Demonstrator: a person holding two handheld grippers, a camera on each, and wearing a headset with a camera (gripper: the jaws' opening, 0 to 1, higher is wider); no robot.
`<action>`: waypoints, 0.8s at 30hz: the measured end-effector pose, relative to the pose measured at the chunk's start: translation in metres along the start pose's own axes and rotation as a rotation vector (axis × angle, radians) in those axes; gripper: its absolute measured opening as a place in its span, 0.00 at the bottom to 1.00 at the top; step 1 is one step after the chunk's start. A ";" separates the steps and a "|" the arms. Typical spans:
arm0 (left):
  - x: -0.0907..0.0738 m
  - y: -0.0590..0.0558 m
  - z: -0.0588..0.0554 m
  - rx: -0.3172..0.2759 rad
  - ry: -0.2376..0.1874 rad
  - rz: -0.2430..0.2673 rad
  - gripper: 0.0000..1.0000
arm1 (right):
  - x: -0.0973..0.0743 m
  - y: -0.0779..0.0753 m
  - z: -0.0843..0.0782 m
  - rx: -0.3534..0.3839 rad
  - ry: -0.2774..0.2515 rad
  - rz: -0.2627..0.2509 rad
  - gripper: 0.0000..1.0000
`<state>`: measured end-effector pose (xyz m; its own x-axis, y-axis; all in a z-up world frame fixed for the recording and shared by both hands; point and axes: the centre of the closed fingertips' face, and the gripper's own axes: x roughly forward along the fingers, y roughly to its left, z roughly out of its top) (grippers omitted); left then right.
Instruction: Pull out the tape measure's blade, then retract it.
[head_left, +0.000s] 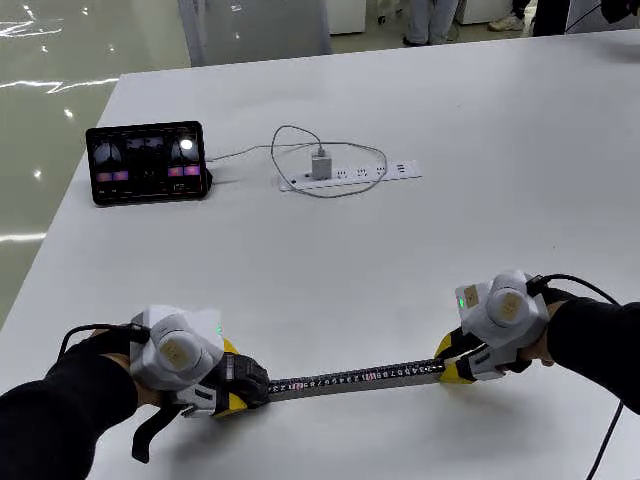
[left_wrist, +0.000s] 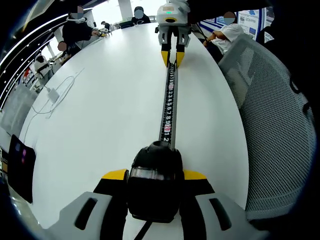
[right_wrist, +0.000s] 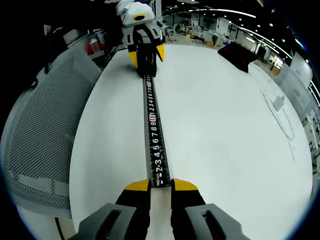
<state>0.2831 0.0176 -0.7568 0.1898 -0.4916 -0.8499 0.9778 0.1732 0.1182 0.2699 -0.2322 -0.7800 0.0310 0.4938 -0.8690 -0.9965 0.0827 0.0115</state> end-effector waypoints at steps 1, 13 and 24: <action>0.000 0.000 0.000 0.001 0.002 -0.001 0.34 | 0.000 0.000 0.000 -0.007 0.003 0.002 0.11; -0.001 -0.002 -0.001 0.045 0.040 -0.024 0.34 | 0.000 -0.001 -0.001 -0.021 0.014 0.004 0.12; -0.004 -0.005 -0.003 0.099 0.074 -0.068 0.36 | 0.000 0.000 -0.001 -0.037 0.037 -0.009 0.14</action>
<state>0.2772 0.0214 -0.7561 0.1192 -0.4344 -0.8928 0.9929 0.0545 0.1061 0.2694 -0.2334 -0.7801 0.0382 0.4606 -0.8868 -0.9984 0.0545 -0.0146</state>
